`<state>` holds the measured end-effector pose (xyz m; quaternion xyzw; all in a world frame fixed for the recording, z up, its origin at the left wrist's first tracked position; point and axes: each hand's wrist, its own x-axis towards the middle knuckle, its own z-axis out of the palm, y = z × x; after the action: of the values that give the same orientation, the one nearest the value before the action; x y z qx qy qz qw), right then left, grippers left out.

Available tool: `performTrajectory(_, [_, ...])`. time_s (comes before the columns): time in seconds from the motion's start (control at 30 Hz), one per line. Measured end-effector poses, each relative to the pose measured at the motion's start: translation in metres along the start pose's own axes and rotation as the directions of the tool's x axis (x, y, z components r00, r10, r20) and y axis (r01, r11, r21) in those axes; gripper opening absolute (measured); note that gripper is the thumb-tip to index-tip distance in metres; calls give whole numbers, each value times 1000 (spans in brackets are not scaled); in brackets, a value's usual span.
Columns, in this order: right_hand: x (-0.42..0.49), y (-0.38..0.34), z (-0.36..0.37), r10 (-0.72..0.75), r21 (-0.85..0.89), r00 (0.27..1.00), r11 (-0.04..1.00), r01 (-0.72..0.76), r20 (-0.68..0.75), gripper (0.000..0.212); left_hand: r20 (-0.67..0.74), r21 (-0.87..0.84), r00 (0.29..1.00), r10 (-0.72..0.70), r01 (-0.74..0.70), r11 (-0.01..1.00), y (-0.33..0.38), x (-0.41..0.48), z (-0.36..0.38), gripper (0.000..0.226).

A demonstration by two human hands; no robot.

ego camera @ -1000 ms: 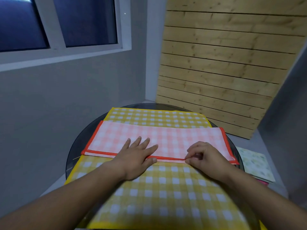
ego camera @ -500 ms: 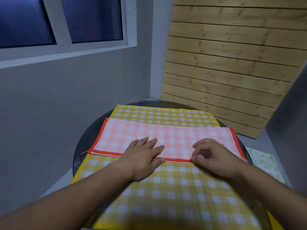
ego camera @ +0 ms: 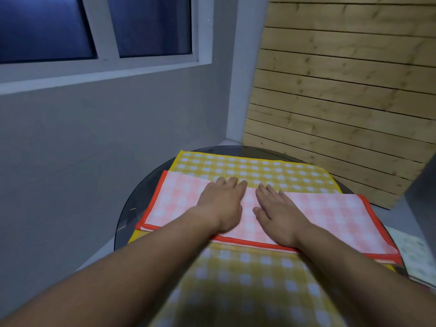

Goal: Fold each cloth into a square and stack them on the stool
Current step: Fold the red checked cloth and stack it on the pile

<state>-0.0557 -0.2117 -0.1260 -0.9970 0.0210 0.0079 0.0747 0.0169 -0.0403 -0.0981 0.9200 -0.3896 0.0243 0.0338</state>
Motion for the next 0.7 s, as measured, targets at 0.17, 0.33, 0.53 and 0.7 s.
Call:
performTrajectory(0.17, [0,1,2,10,-29,1000,1000,-10,9,62,129,-82,991,14,-4,997,4,7,18,59])
performTrajectory(0.33, [1,3,2,5,-30,1000,1000,-5,9,62,146,-137,977,-159,179,974,-32,-5,23,68])
performTrajectory(0.53, [1,2,3,4,-14,1000,1000,-4,16,62,142,-51,885,-444,455,889,-82,-21,20,74])
performTrajectory(0.7, [0,1,2,6,5,1000,1000,-6,17,62,93,31,859,-503,502,864,-61,-15,12,73])
